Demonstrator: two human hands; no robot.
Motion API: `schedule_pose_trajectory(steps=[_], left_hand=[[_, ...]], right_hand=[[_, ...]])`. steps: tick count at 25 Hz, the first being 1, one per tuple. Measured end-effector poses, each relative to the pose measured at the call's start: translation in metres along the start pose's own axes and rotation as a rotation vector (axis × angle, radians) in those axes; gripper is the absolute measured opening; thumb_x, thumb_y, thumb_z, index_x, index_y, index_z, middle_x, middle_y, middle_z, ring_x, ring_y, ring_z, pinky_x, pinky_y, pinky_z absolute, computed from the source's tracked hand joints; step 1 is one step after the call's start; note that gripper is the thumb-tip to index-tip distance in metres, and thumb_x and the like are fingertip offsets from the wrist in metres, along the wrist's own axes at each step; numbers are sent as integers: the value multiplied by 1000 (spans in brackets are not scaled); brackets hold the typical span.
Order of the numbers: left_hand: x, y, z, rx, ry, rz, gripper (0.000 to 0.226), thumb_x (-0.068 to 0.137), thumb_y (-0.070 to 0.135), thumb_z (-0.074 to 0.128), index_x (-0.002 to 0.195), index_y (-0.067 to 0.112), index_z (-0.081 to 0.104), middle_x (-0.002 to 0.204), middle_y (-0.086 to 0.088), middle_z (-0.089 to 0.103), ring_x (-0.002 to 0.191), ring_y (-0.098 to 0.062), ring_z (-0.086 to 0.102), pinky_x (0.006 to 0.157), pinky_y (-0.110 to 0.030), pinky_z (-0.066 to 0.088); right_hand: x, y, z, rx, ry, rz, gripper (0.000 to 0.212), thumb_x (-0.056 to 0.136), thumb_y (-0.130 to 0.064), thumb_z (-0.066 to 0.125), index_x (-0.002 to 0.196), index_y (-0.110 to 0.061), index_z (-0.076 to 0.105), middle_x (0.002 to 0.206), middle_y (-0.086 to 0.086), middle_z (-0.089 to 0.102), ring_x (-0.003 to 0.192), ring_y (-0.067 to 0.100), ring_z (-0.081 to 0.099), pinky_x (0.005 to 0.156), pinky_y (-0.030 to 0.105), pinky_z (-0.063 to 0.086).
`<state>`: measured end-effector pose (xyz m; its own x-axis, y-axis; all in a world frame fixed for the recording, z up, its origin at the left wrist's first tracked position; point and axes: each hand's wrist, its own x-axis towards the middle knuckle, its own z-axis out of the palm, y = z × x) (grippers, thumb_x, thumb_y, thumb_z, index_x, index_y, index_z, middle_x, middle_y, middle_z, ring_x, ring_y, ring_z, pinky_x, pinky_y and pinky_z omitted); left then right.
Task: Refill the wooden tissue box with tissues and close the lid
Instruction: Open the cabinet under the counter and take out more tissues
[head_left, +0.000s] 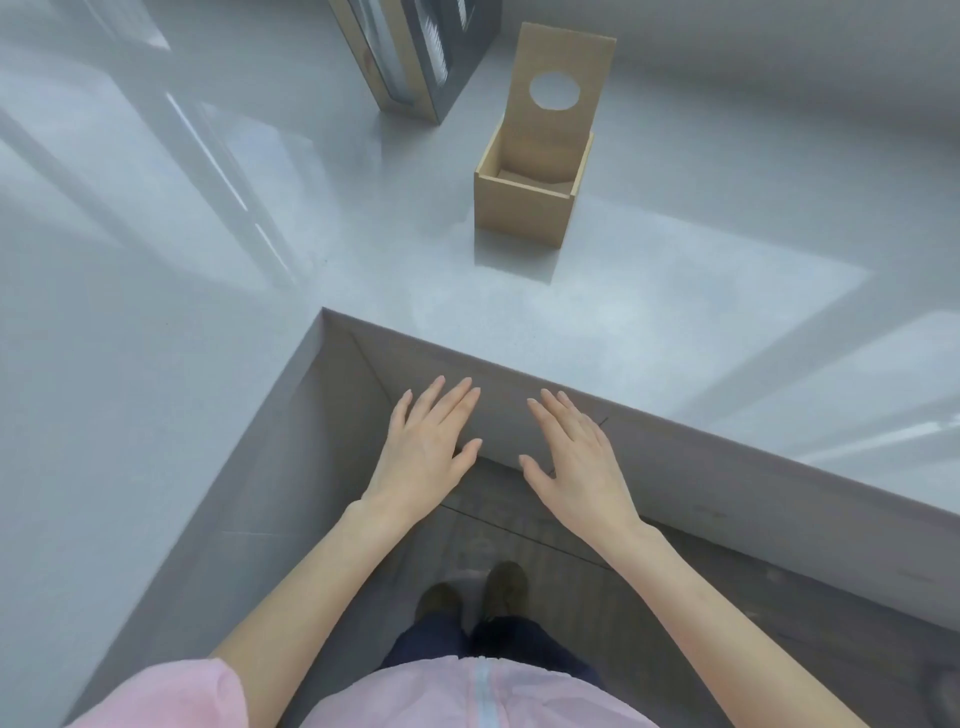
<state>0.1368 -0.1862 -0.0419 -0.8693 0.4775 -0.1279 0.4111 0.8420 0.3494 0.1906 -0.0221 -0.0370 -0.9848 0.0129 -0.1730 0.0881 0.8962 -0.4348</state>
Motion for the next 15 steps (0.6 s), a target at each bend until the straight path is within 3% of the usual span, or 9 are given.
schedule_pose_trajectory(steps=[10, 12, 15], left_hand=[[31, -18, 42, 121, -131, 128, 54, 97, 26, 35, 146, 10, 20, 156, -2, 20, 145, -16, 13, 117, -34, 6], [39, -18, 57, 165, -90, 133, 57, 91, 23, 47, 142, 4, 29, 152, -10, 29, 142, -27, 23, 115, -41, 18], [48, -18, 80, 266, -12, 171, 64, 69, 20, 71, 126, -1, 51, 133, -16, 55, 124, -36, 50, 97, -50, 44]], right_hand=[[17, 15, 48, -69, -52, 92, 56, 93, -19, 45, 145, -9, 24, 156, 10, 20, 146, 22, 13, 118, 35, 14], [26, 26, 58, -136, -21, 97, 58, 87, -13, 53, 140, -5, 33, 151, 17, 29, 142, 30, 24, 114, 42, 24], [35, 38, 75, -244, 86, 102, 62, 71, -8, 68, 129, -1, 47, 133, 21, 52, 125, 37, 48, 103, 48, 40]])
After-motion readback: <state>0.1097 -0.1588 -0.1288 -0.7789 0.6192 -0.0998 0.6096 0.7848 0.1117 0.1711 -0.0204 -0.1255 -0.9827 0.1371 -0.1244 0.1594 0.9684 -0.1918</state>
